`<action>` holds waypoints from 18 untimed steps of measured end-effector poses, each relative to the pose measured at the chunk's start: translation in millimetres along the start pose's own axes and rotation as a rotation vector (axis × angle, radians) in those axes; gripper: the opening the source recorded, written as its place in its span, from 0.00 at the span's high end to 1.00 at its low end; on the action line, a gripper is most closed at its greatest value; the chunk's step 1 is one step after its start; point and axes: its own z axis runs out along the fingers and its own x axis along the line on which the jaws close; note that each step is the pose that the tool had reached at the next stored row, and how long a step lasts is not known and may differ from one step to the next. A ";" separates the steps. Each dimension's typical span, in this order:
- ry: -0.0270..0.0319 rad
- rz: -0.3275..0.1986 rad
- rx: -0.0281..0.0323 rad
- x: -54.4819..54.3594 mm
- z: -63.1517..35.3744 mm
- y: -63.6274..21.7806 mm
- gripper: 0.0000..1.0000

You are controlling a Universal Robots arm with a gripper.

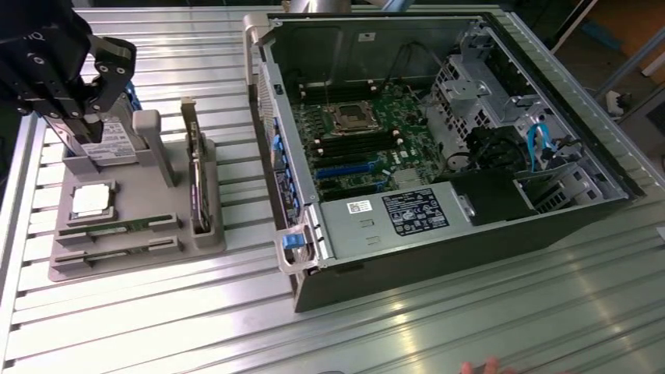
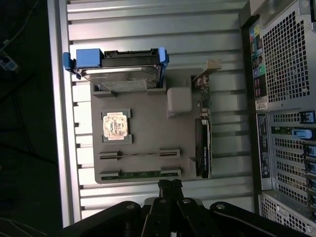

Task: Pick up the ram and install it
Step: 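Reach for the ram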

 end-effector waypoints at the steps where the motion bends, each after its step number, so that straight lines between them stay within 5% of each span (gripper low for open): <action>1: 0.0000 0.000 0.0000 -0.1 0.0 0.0 0.89; 14: 0.0002 0.000 0.0001 0.0 0.0 -0.1 0.89; 18: 0.0093 0.000 0.0007 0.1 0.8 -0.2 0.89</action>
